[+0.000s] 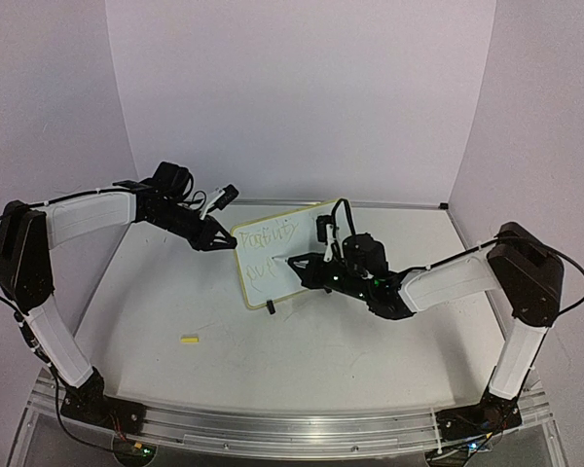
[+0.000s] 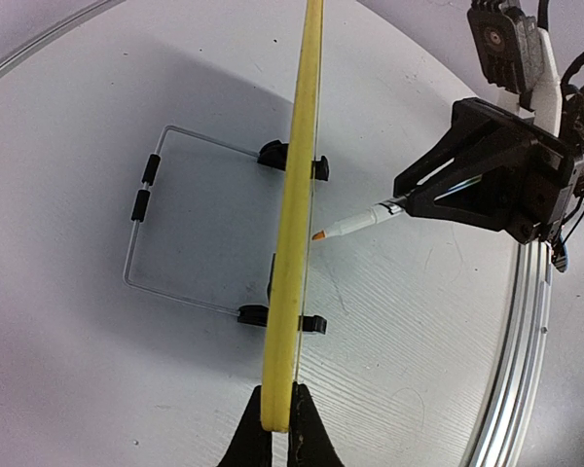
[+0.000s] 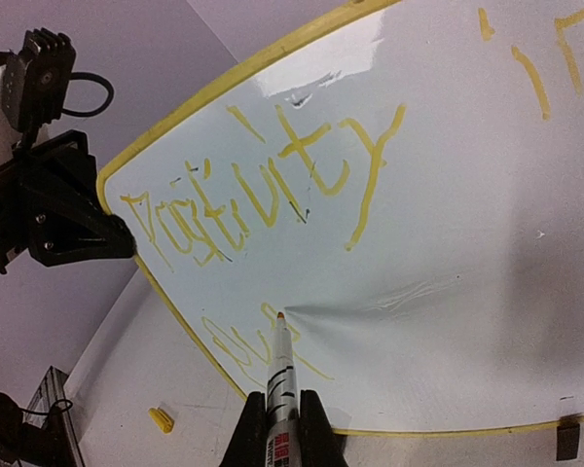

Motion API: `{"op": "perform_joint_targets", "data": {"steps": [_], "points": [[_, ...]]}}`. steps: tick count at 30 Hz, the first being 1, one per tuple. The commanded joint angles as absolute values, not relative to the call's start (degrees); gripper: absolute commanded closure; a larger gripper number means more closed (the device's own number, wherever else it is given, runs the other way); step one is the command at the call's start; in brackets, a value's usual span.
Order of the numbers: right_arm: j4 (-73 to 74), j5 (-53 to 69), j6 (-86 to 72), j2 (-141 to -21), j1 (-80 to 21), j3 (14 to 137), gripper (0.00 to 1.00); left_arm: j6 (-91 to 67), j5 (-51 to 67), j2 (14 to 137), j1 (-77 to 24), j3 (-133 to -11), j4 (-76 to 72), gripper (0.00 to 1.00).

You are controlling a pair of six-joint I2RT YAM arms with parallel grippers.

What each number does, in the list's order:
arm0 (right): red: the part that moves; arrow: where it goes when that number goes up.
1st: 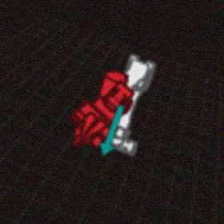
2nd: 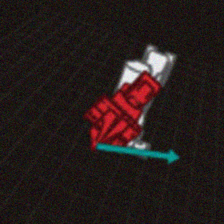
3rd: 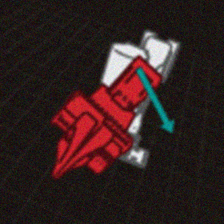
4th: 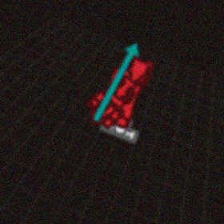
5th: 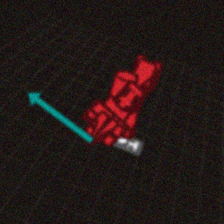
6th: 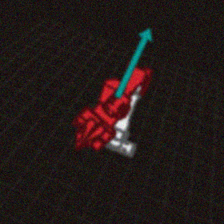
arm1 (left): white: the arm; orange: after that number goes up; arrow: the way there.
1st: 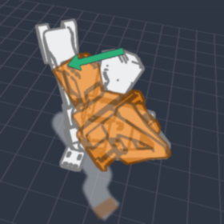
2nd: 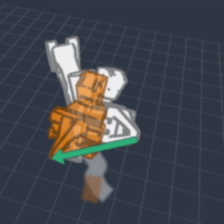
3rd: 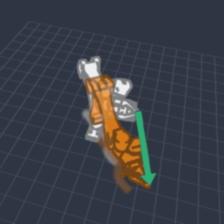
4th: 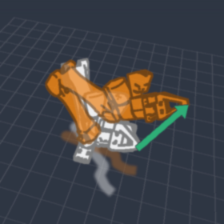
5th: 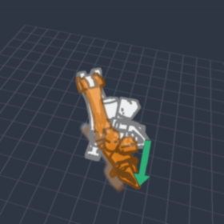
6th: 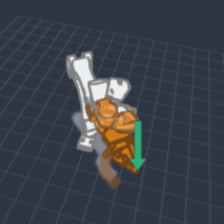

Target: Write a sentence on the whiteboard

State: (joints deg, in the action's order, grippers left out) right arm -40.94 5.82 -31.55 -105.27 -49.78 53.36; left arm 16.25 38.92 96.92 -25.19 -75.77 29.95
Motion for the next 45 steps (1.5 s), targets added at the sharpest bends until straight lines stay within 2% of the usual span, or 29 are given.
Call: {"op": "perform_joint_targets", "data": {"steps": [1, 14, 45], "points": [[-41.3, 4.4, -31.7, -106.3, -49.4, 55.4, 1.00, 17.5, 36.5, 98.5, -26.4, -76.4, 34.4, 1.00], [-40.9, 1.2, -32.4, -104.2, -49.0, 52.5, 1.00, 17.5, 36.4, 98.5, -26.4, -76.4, 34.5, 1.00], [-44.6, 4.9, -36.0, -105.1, -49.0, 52.9, 1.00, 17.5, 36.4, 98.5, -26.4, -76.4, 34.5, 1.00]]}}
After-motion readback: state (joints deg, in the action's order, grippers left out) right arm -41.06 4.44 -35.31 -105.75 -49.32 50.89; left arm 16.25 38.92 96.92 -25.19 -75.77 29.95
